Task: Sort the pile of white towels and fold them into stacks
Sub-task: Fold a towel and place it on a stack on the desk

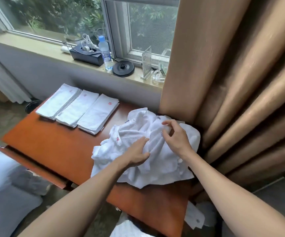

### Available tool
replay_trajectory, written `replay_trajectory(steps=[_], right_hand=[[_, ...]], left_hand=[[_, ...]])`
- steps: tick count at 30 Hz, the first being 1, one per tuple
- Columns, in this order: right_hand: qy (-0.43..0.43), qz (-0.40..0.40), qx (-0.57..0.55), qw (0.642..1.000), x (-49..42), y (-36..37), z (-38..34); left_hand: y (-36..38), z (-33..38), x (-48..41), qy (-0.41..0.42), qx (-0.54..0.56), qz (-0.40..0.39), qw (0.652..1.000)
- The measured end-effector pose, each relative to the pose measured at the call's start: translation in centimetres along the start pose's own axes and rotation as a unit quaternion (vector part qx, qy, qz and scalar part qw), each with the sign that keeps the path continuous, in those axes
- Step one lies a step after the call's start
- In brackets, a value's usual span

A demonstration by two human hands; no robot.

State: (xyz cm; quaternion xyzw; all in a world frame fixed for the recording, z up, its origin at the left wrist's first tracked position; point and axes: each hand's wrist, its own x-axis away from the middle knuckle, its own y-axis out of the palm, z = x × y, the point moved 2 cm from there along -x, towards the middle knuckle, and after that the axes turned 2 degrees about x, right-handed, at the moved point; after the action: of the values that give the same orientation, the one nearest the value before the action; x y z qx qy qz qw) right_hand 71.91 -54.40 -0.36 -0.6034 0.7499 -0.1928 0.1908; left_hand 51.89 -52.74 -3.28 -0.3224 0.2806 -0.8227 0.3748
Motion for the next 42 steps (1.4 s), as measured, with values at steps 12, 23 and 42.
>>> replay_trajectory(steps=[12, 23, 42], right_hand=[[-0.096, -0.014, -0.026, 0.995, -0.2, -10.6, -6.5], [-0.142, -0.006, 0.091, 0.986, 1.4, -21.1, -11.3], [-0.109, 0.079, 0.011, 0.991, 5.7, -24.8, -8.5]], left_hand=[[-5.6, 13.5, -1.5, 0.189, 0.108, 0.093, 0.972], [-7.3, 22.9, -0.7, 0.246, 0.176, 0.007, 0.953], [-6.0, 21.8, -0.3, 0.190, 0.017, 0.129, 0.973]])
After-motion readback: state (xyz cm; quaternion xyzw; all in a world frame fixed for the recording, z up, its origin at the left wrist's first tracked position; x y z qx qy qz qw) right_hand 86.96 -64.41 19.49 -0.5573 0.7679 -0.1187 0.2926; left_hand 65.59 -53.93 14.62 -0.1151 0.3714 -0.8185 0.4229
